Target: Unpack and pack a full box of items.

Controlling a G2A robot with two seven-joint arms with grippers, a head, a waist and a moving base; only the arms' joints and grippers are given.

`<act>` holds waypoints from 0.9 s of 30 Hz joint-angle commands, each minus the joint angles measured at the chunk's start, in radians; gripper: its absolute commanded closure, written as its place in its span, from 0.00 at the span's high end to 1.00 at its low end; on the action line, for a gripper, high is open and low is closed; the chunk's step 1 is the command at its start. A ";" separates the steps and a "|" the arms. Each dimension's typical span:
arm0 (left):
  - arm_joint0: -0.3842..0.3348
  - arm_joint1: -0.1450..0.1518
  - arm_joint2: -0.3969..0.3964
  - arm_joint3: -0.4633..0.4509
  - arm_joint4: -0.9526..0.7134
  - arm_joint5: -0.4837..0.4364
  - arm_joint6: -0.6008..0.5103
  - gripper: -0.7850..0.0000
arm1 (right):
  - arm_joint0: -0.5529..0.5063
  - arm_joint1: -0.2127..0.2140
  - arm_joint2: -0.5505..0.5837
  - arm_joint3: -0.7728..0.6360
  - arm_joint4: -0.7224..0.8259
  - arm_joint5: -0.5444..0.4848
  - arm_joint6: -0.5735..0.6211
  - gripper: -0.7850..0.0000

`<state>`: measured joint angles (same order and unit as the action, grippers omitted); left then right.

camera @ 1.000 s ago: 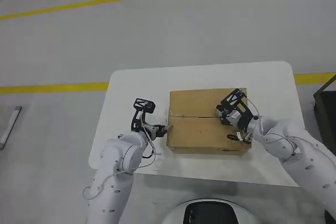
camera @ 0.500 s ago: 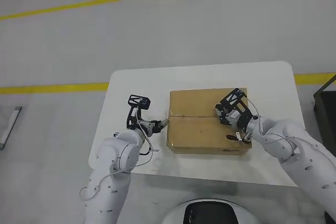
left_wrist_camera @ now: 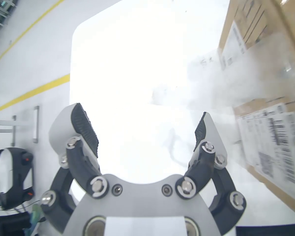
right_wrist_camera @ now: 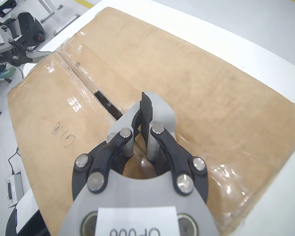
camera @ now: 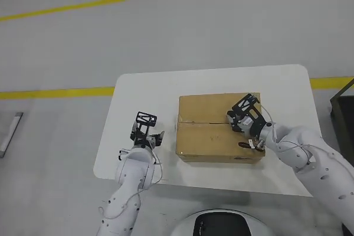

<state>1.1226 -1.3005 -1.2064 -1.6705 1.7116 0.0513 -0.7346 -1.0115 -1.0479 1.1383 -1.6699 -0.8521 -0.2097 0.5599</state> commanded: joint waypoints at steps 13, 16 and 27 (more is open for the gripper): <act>0.005 -0.001 0.008 0.022 0.034 0.003 0.037 1.00 | -0.010 -0.005 0.013 -0.003 -0.006 0.006 0.019 0.00; 0.002 -0.003 0.019 0.044 0.054 -0.008 0.085 1.00 | -0.009 -0.007 0.011 -0.004 -0.007 0.006 0.021 0.00; -0.059 -0.023 0.079 0.140 0.030 -0.051 0.164 1.00 | -0.007 -0.014 0.017 0.008 0.013 0.008 0.032 0.00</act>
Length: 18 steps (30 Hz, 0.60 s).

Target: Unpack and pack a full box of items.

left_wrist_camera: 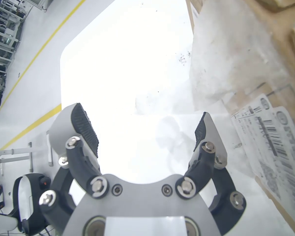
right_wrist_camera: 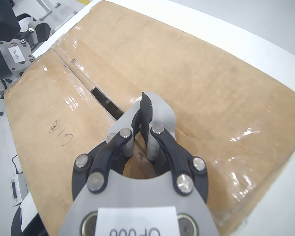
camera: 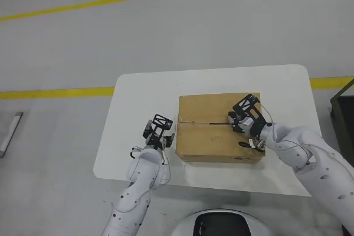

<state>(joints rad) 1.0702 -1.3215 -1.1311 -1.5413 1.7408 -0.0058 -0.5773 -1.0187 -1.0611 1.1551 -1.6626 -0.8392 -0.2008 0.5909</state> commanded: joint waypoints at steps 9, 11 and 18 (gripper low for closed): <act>-0.048 -0.021 0.023 0.073 -0.014 0.074 0.081 1.00 | 0.001 -0.004 0.006 -0.007 -0.004 -0.005 0.001 0.00; -0.051 -0.026 0.022 0.075 -0.041 0.091 0.089 1.00 | 0.001 -0.005 0.007 -0.007 -0.006 -0.006 -0.001 0.00; -0.038 -0.033 -0.006 0.044 -0.118 0.106 0.143 1.00 | 0.005 -0.008 0.010 -0.003 -0.004 -0.014 0.003 0.00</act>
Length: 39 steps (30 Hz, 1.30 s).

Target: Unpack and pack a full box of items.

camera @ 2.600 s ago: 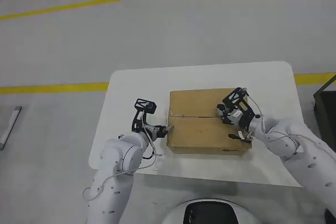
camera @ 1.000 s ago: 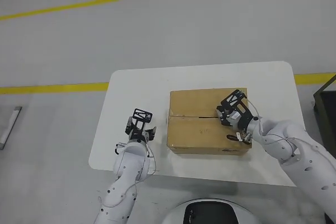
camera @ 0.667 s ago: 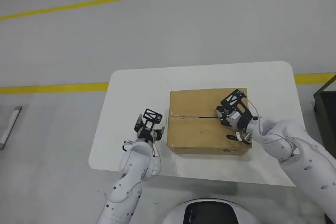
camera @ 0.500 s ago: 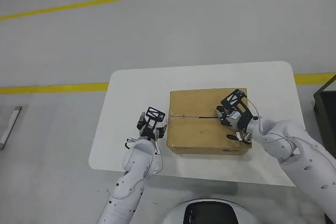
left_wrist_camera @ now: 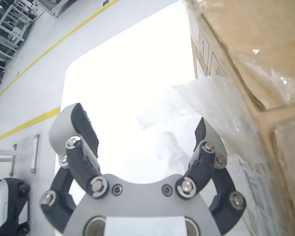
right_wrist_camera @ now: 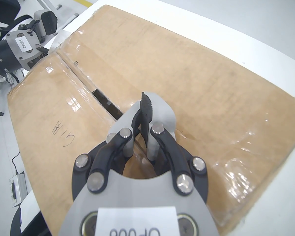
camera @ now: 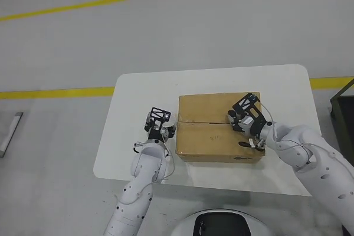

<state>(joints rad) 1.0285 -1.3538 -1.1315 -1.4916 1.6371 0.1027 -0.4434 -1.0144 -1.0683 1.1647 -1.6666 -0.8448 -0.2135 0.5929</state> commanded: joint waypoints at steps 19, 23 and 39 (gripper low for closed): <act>0.012 -0.006 -0.066 -0.069 -0.134 -0.055 0.096 1.00 | 0.011 -0.009 0.001 0.014 0.000 -0.005 0.002 0.00; -0.009 -0.013 -0.051 -0.069 -0.155 -0.064 0.105 1.00 | 0.008 -0.011 0.004 0.010 0.000 -0.004 0.001 0.00; -0.021 -0.022 -0.046 -0.107 -0.264 -0.151 0.078 1.00 | 0.018 -0.018 0.065 0.018 0.142 0.057 0.014 0.00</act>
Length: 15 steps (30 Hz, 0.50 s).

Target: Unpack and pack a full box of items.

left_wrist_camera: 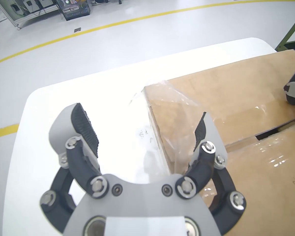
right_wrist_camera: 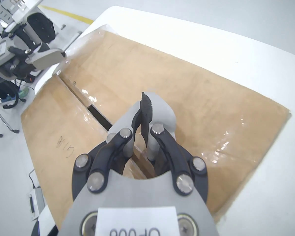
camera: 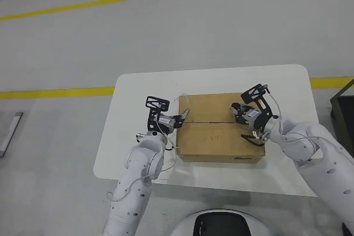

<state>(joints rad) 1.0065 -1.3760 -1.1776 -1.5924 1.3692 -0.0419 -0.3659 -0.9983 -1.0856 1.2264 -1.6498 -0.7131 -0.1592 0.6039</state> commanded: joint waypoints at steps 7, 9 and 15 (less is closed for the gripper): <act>0.024 0.011 -0.034 -0.092 0.129 0.014 0.009 1.00 | 0.001 -0.001 0.007 0.011 0.008 -0.002 0.013 0.00; 0.031 0.015 -0.057 -0.108 0.161 0.036 -0.012 1.00 | -0.002 -0.001 0.006 0.008 0.008 -0.002 0.014 0.00; 0.069 0.030 -0.126 -0.146 0.341 0.081 -0.058 1.00 | -0.006 -0.002 0.008 0.003 0.004 0.001 0.017 0.00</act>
<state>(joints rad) 1.0683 -1.3489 -1.2948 -1.7367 1.6555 0.0354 -0.4195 -1.0037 -1.0876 1.2343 -1.6465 -0.7083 -0.1583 0.6211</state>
